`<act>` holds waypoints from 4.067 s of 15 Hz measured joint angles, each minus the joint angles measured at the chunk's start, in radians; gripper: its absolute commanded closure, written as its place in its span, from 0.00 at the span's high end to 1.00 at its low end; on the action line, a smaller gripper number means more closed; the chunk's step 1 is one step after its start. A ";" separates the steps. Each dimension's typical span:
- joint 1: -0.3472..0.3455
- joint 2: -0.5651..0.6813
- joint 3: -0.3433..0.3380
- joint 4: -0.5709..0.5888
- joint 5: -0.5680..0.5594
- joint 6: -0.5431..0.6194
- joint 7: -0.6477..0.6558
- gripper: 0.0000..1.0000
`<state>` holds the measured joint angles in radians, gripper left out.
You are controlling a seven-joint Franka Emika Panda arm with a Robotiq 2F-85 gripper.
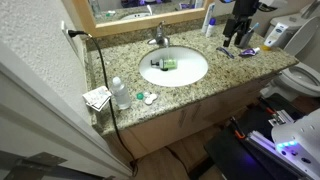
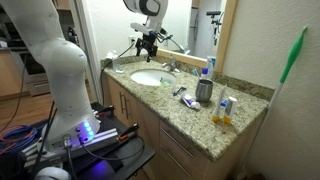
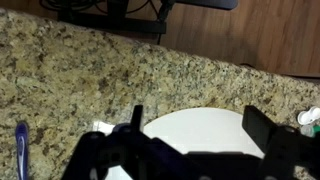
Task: Close the faucet
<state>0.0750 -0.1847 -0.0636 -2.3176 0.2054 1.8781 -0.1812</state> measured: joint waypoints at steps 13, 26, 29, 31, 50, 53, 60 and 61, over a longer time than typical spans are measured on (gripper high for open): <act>0.041 -0.076 0.095 0.138 0.098 0.088 0.112 1.00; 0.051 0.121 0.155 0.341 -0.004 0.152 0.300 1.00; 0.054 0.243 0.166 0.445 -0.004 0.161 0.325 1.00; 0.054 0.255 0.166 0.458 -0.004 0.161 0.326 1.00; 0.059 0.718 0.135 0.902 -0.148 0.165 0.542 1.00; 0.058 0.789 0.129 0.975 -0.148 0.178 0.530 1.00; 0.066 0.942 0.127 1.170 -0.148 0.204 0.528 0.67; 0.066 0.958 0.126 1.191 -0.148 0.204 0.528 0.60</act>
<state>0.1414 0.7732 0.0622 -1.1263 0.0570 2.0817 0.3471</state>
